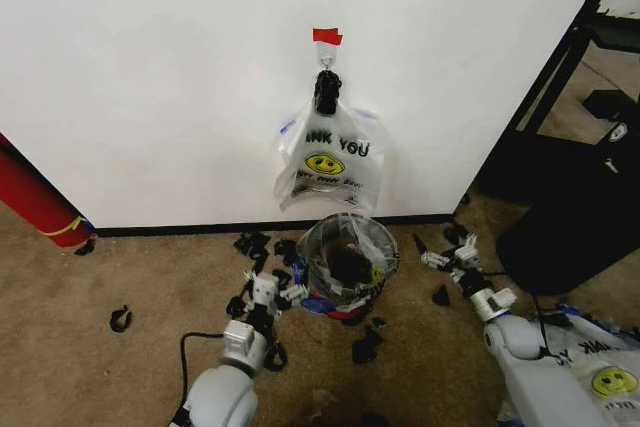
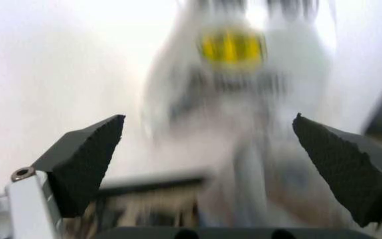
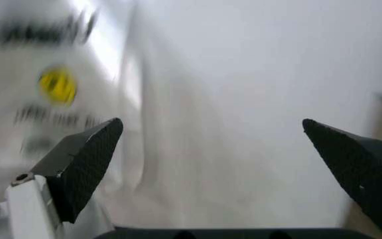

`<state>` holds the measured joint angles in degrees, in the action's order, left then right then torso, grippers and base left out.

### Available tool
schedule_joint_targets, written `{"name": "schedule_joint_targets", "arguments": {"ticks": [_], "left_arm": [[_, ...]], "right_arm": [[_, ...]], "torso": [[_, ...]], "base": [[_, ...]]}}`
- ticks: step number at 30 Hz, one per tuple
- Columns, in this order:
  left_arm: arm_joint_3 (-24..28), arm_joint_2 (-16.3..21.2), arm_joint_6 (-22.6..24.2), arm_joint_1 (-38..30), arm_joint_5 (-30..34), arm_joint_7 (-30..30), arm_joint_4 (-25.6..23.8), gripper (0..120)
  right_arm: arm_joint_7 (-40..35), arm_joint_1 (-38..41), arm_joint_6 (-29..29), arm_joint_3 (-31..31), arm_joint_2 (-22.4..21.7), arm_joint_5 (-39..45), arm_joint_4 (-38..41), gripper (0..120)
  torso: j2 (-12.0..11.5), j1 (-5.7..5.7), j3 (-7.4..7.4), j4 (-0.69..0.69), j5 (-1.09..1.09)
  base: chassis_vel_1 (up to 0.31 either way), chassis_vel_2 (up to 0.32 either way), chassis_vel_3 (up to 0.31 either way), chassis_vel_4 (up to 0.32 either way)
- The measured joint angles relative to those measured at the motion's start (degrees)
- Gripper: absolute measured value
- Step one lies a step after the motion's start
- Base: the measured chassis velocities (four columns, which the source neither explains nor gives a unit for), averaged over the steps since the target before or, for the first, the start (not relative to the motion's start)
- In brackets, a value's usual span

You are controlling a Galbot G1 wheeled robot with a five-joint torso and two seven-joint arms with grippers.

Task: Pick up the garbage bag from the wall and place it over the trash bin.

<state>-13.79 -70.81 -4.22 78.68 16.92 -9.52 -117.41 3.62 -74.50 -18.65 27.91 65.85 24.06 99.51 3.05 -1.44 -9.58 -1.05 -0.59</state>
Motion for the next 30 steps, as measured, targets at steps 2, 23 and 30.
{"name": "schedule_joint_targets", "arguments": {"ticks": [2, 23, 30], "left_arm": [[-3.65, -1.61, -2.09, -0.33, 2.11, 3.22, -2.43, 100], [-13.29, -5.20, -3.54, 3.29, -1.04, 10.15, -8.40, 100], [-11.73, -6.09, -4.15, 4.66, -4.53, 9.98, -7.81, 100]], "right_arm": [[-8.71, -5.47, 6.10, -0.69, 1.36, 1.41, 10.80, 100], [-5.97, -13.79, 0.85, -6.45, 10.37, -10.78, 23.44, 100], [-7.49, -11.81, 0.53, -6.21, 10.01, -13.94, 20.03, 100]], "torso": [[0.00, 0.00, 0.00, -0.01, 0.01], [0.00, -0.01, -0.01, 0.02, 0.01], [0.00, -0.01, -0.01, 0.02, 0.01]], "base": [[0.000, 0.000, 0.000, 0.000], [0.000, 0.000, 0.000, 0.000], [0.000, 0.000, 0.000, 0.000]]}}
